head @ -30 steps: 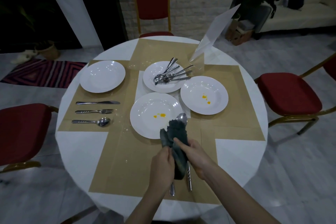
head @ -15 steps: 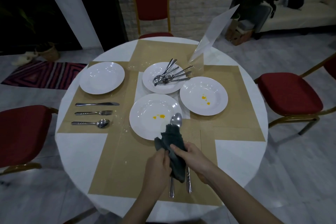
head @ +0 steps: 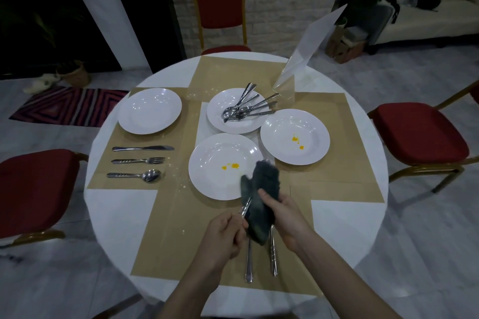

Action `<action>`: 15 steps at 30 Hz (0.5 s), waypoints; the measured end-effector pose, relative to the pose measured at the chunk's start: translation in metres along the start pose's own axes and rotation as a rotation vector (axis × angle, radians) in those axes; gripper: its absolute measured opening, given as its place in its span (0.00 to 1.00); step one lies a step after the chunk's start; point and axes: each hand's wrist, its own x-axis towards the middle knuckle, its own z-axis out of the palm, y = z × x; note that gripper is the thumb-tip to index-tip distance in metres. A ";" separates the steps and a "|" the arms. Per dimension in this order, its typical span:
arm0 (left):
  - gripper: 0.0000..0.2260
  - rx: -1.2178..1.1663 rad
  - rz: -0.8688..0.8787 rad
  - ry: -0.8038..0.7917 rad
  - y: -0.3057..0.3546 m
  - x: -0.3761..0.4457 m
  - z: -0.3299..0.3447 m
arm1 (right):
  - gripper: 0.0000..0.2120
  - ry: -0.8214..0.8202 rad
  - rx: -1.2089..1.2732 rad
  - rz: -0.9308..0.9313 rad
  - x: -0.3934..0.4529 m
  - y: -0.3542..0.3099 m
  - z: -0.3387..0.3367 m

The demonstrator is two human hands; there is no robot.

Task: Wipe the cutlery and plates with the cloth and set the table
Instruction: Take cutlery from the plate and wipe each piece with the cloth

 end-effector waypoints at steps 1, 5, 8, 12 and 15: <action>0.13 -0.032 -0.022 -0.006 -0.001 -0.002 -0.002 | 0.14 0.031 0.053 0.007 0.003 -0.005 -0.004; 0.13 0.019 -0.016 0.005 -0.004 -0.004 -0.003 | 0.15 -0.037 -0.024 0.020 0.001 -0.005 -0.004; 0.14 0.118 0.022 0.035 -0.003 -0.003 0.001 | 0.16 -0.054 -0.138 0.060 -0.002 0.008 0.010; 0.14 0.229 0.098 0.071 -0.009 -0.015 -0.006 | 0.13 0.121 0.068 0.048 0.004 -0.004 0.008; 0.12 0.442 0.245 0.172 -0.014 -0.020 -0.012 | 0.13 0.151 0.053 -0.004 0.005 -0.018 -0.001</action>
